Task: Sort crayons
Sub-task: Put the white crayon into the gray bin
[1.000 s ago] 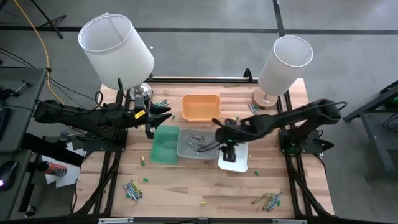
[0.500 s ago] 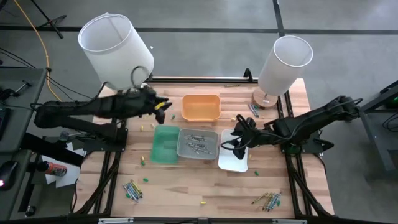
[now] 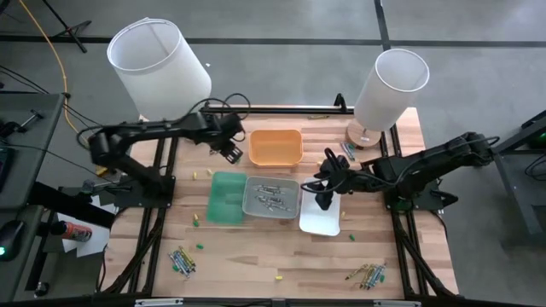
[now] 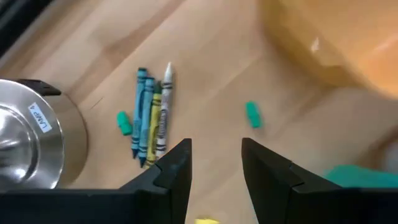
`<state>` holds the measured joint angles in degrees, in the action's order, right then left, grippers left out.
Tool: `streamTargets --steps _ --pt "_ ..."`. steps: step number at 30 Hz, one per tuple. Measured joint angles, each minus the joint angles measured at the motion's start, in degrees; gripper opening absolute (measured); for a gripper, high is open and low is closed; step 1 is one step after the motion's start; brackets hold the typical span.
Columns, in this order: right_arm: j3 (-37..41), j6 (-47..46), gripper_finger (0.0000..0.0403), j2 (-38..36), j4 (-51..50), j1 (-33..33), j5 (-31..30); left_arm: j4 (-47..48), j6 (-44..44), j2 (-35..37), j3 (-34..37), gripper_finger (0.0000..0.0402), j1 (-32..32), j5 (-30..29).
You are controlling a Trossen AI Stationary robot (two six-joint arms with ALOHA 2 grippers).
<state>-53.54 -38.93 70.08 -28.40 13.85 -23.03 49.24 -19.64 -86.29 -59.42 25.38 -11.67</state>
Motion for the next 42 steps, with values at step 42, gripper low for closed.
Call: streamTargets --steps 42 --pt "0.0 -7.6 0.0193 0.0 0.6 0.0 0.0 -10.4 6.8 -15.2 2.4 0.0085 7.0 1.2"
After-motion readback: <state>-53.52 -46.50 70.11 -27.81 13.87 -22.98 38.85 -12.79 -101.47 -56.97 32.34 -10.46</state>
